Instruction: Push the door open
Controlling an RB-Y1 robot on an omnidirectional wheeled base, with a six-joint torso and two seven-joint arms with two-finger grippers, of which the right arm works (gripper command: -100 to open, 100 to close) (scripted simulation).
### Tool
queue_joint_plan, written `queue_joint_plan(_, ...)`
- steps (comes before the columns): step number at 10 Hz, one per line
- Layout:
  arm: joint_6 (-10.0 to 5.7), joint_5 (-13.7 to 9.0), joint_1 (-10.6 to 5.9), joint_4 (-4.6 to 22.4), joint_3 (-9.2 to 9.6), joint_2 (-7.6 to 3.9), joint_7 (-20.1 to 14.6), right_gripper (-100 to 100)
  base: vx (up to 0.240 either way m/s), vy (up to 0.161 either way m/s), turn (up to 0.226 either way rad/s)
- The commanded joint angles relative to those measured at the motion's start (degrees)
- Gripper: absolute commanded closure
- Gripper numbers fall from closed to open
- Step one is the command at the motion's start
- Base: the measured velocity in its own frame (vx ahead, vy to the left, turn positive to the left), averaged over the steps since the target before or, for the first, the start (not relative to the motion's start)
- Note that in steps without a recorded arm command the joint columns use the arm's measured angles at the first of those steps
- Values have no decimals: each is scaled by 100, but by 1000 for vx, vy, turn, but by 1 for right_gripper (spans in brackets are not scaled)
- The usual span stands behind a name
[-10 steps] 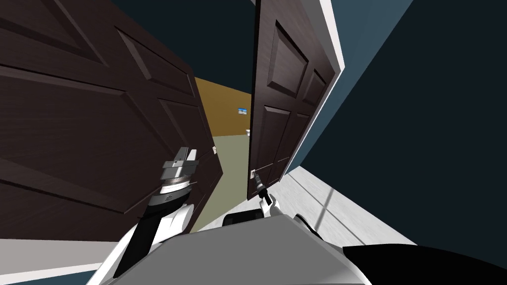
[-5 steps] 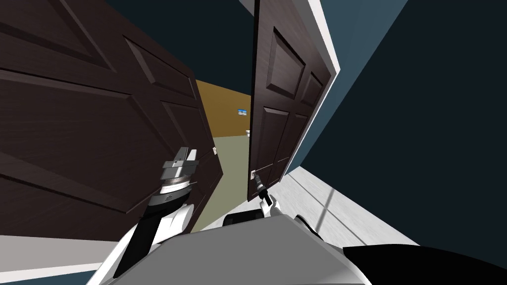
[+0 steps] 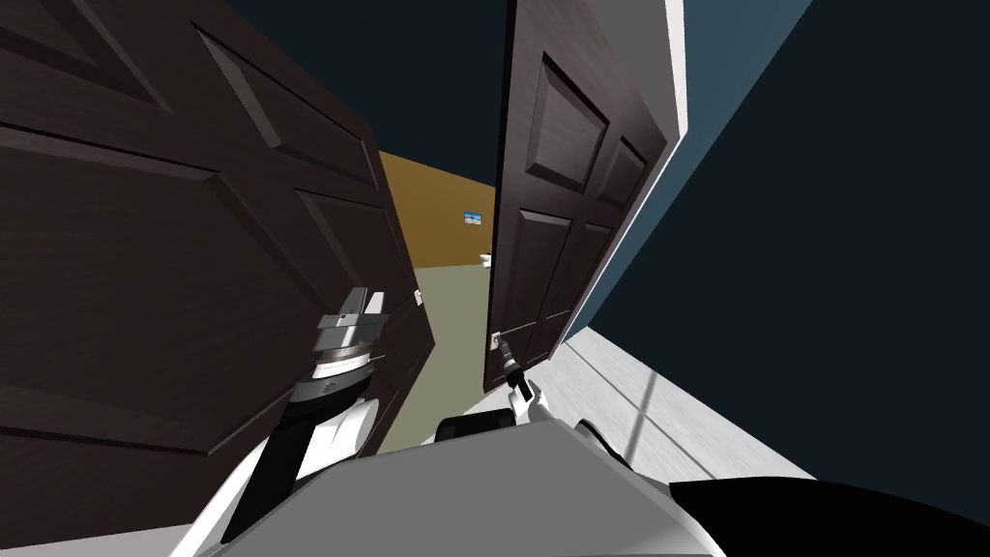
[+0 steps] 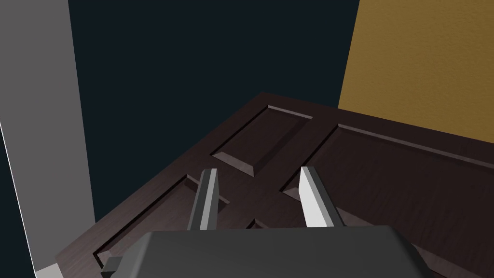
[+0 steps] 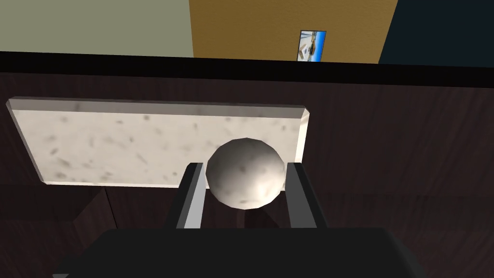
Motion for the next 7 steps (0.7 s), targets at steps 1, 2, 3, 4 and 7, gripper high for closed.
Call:
queue_joint_plan(1, -27, -65, -25, 17, -155, -80, 77, 100, 180, 112, -60)
queue_joint_plan(2, -27, -65, -25, 17, -155, -80, 77, 100, 113, 66, -43)
queue_joint_plan(3, -29, -101, -31, 28, -245, -97, 139, 100, 141, 69, -70)
queue_joint_plan(4, -30, -115, -33, 32, -278, -99, 162, 100, 180, 62, -84)
queue_joint_plan(7, 45, -101, 51, -103, -227, -77, 141, -100, -42, 9, -32)
